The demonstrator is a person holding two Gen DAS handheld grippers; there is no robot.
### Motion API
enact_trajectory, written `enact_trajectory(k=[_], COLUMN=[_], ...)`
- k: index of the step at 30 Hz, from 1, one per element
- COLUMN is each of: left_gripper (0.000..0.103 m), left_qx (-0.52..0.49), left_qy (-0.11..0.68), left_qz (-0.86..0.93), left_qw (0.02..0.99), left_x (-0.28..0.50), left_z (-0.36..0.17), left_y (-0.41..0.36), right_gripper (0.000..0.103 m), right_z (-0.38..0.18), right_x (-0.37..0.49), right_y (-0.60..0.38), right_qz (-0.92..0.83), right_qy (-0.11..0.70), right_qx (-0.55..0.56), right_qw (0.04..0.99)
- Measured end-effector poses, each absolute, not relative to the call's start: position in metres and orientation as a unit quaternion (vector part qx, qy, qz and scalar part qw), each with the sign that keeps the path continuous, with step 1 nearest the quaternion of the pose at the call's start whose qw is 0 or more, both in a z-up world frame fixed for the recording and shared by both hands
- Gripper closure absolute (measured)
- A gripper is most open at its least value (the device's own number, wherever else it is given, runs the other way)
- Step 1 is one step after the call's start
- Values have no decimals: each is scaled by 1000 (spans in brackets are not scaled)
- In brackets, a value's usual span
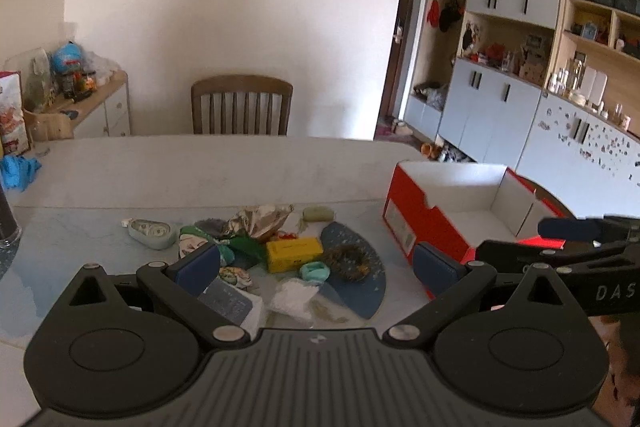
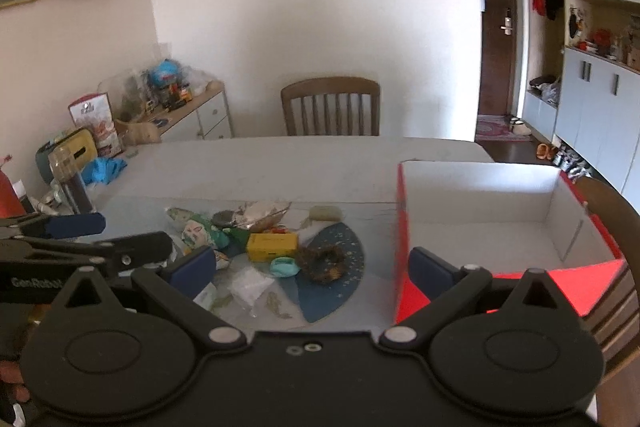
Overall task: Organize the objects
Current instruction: 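Grasp the grey wet-wipe pack with the left tool while the right tool grasps the bubble-wrap bag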
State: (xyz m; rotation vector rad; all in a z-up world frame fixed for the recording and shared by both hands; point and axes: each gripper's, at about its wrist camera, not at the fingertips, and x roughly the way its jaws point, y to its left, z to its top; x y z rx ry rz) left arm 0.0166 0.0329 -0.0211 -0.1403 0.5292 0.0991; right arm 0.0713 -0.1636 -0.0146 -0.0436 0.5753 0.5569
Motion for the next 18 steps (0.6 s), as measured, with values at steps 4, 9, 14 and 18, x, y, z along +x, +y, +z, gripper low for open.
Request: enact_trajectory(k=[4,9,14,18], left_gripper=[0,0,0,0], left_qx=[-71,-73,-40,-64], left_qy=[283,313,355,384], left_qz=[60,79,94,100], left_qw=[955,944,929,916], left_x=[30,53,81,99], left_z=[-33,-52,-80,-97], left_y=[56,86,100,114], right_gripper=[1,1,1,2], right_z=[-27,-49,-70,-84], right_x=[85,99,109,114], right_y=[-145,-118,-91,-73], right_qz=[261,259,264,267], right_qy=[304,324,345,355], right_qx=[-26,-60,-90,-113], right_qw=[916,908,896,889])
